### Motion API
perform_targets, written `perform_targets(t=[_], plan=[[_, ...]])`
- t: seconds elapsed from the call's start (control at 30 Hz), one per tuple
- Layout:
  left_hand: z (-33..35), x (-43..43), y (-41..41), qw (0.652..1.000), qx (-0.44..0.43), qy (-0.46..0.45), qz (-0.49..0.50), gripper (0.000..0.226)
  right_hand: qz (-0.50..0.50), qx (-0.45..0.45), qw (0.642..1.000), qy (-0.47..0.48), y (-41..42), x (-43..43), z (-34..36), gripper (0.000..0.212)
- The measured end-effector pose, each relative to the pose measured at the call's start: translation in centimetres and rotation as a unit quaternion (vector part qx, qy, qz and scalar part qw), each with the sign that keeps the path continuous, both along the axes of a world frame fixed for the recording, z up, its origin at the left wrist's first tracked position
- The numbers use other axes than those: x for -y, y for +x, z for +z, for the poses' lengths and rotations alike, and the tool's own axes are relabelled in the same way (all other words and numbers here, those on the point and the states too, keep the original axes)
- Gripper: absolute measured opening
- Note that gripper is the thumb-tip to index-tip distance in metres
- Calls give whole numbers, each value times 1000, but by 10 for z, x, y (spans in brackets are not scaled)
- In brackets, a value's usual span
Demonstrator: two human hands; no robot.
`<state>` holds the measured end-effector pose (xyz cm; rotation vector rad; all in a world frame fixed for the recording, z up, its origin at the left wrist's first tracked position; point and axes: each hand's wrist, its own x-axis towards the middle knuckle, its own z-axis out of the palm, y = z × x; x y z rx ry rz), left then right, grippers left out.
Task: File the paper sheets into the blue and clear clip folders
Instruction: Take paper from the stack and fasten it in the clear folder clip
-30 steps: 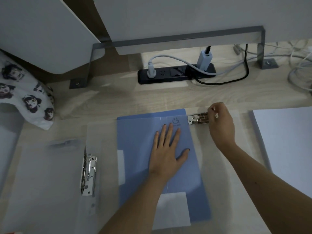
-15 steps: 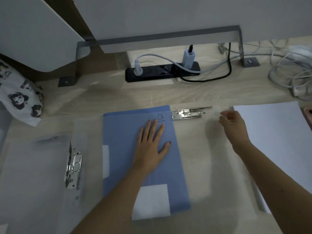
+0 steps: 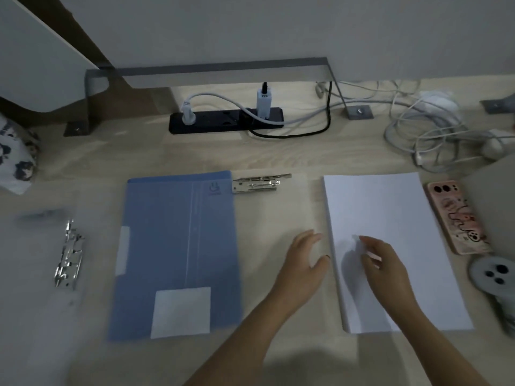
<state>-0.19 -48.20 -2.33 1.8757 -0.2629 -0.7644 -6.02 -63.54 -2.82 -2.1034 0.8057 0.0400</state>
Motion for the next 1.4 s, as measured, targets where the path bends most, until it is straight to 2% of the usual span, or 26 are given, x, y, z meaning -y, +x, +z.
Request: perform_targets(t=[0.13,0.2,0.27,0.37,0.53,0.63,0.8,1.03,1.17,1.3,1.4], plan=[[4,37,-7,981,-173,7,83,39,43,-4,999,-32,-6,6,-12,34],[3,51,-7,968,-216,26,126,22,47,-2,999,-26,-6,10,-13,34],[0,60,-4,956,-240,41,167,23,53,-2,998,-21,-6,12,-13,34],[-6,69,2,951,-226,69,199,17,64,-1,998,-23,-6,14,-14,35],[-8,79,2,951,-226,88,192,25,75,2,997,-30,-6,16,-15,34],[-11,81,-4,948,-217,84,217,11,71,1,997,-19,-6,18,-16,33],[-9,73,-17,945,-246,-12,213,13,46,4,998,41,-5,21,-11,35],[-2,74,-36,962,-168,-135,169,27,16,20,990,142,-7,25,-3,37],[-8,84,-48,952,-171,-153,202,30,-5,28,984,178,-10,26,-1,37],[-13,86,-52,950,-186,-157,196,35,-3,31,984,177,-11,28,-1,26],[-14,85,-51,950,-183,-162,191,37,-6,37,985,169,-10,27,-3,27]])
